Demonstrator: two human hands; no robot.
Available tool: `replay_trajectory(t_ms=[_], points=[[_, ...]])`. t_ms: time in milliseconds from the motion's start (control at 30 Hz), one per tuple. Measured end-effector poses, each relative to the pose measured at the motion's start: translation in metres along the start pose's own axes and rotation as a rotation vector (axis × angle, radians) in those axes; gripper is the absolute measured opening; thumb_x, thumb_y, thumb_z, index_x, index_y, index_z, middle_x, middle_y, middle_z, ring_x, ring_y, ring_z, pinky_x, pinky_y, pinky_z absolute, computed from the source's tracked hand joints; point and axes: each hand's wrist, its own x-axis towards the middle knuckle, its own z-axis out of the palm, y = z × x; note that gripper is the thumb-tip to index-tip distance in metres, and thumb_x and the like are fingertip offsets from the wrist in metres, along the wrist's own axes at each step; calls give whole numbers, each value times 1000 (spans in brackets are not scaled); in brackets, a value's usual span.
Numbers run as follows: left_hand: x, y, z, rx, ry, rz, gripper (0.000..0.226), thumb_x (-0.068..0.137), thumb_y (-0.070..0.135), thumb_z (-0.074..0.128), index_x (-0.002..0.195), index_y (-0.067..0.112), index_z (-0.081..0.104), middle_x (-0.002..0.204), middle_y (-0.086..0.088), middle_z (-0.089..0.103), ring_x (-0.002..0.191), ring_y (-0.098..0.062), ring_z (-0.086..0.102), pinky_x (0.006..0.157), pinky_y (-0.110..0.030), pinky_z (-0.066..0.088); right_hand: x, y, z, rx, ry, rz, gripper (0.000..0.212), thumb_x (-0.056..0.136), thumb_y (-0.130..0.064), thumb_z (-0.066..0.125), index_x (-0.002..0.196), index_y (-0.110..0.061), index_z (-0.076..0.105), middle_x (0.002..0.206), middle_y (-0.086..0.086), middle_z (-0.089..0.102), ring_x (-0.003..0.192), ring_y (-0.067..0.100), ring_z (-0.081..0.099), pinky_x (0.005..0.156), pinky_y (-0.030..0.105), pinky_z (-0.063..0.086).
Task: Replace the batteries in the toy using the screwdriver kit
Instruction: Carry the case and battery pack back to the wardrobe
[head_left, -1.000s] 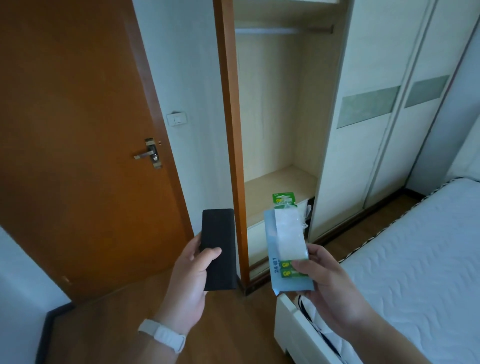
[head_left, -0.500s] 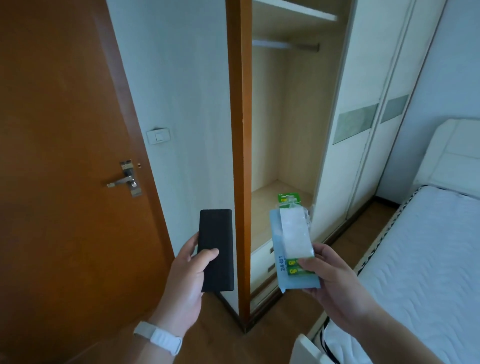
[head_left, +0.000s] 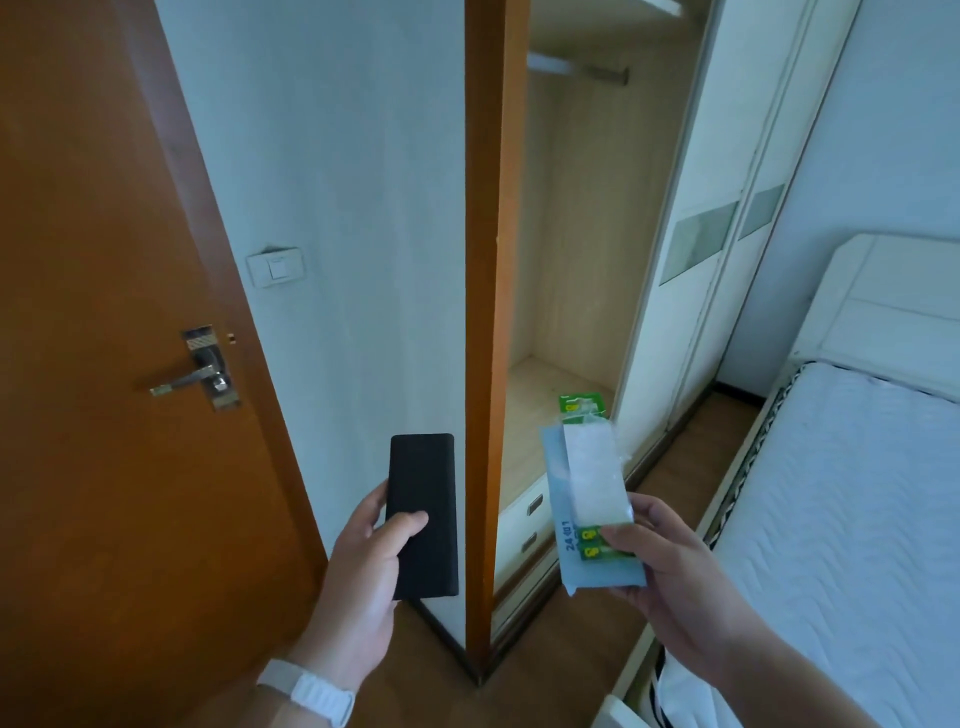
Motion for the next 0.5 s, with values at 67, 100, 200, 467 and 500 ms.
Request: replay_trajectory(t_ms=[67,100,200,467,500], points=[[15,-2,10,4,-19,-20,42,74,51,73,116,52,64,111,14,72,113,-25,66,89,-49,61,15,-1,-7,10,11,-1,52,69,-13,74,118,-10,60,105,15,72,94,31,72,80,45,55],[23,-2,17,13,-31,-23,42,74,52,72,115,52,64,109,15,72,112,-24,66,88,-48,61,23,-2,-11,19,18,-3,53,69,-13,74,119,-9,59,104,15,72,93,31,72,83,47,53],[49,0,44,39,-76,-27,38,74,49,73,111,51,66,104,11,73,108,-27,67,82,-47,63,52,-9,-26,46,32,4,53,68,-12,73,119,-8,59,102,16,72,92,31,72,79,45,56],[143,-1,147,74,-145,-70,30,84,36,75,111,47,68,109,1,74,105,-29,70,79,-44,62,143,-47,-92,82,71,-9,48,72,-10,71,118,-9,59,106,19,71,89,31,71,75,43,54],[154,-1,161,74,-159,-71,31,83,36,76,111,47,69,108,1,74,104,-28,71,78,-41,62,155,-52,-102,92,77,-11,44,75,-8,70,118,-8,59,106,19,71,89,31,71,77,45,53]])
